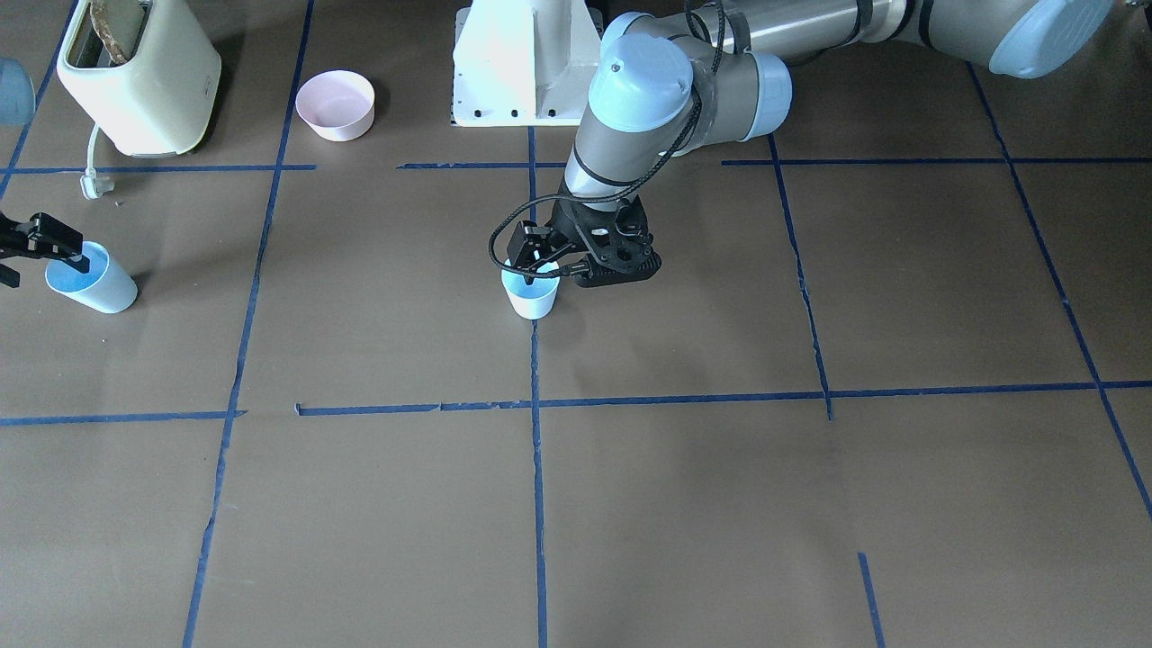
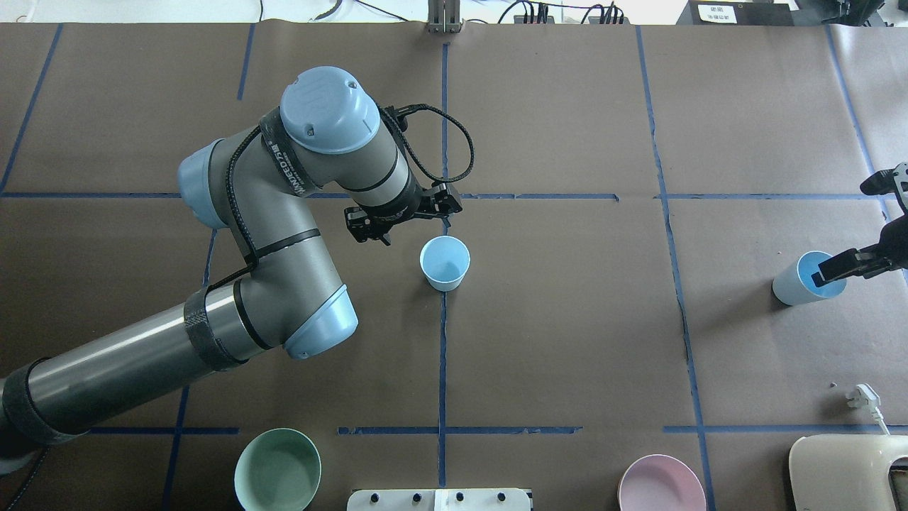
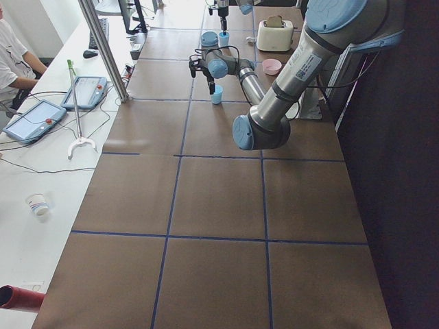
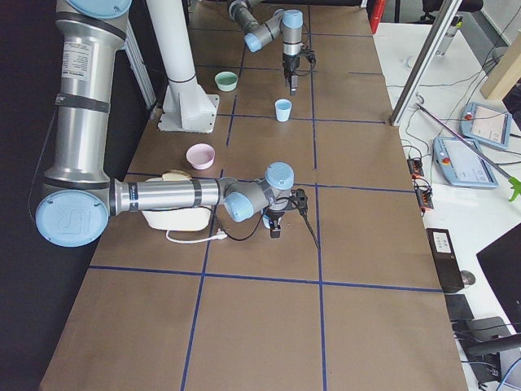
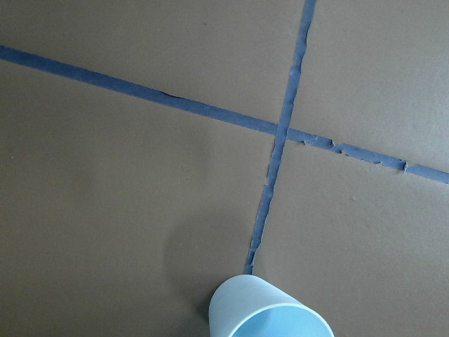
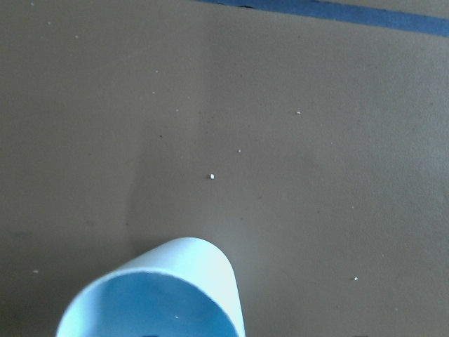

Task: Stack blue cups with both arms
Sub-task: 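Open the left gripper and lift away while the right gripper grasps the other blue cup, then carry the held blue cup over the center cup with the right gripper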

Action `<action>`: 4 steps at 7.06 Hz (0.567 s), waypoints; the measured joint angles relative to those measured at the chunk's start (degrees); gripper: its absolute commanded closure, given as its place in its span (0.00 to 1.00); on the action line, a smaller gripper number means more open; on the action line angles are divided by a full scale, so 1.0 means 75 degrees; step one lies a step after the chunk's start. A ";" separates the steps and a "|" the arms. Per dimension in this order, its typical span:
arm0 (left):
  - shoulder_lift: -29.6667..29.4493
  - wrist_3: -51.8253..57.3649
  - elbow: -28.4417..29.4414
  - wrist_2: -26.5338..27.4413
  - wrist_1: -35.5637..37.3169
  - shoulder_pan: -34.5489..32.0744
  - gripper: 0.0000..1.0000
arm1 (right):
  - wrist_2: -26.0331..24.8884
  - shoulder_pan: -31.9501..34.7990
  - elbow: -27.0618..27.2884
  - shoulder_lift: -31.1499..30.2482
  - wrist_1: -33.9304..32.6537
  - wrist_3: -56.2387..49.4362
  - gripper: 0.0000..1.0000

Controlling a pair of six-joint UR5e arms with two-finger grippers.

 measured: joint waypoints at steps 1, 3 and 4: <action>0.0053 -0.0008 -0.0099 0.0000 0.0003 0.0000 0.00 | -0.0012 -0.0059 -0.0069 0.0019 0.0004 0.0046 0.99; 0.0171 -0.0019 -0.0384 -0.0003 0.0010 -0.0065 0.00 | 0.0011 -0.0107 -0.0040 0.0084 0.0016 0.0059 1.00; 0.0237 -0.0017 -0.0516 -0.0020 0.0014 -0.0185 0.00 | 0.0037 -0.0130 0.0226 0.0188 -0.0014 0.0149 1.00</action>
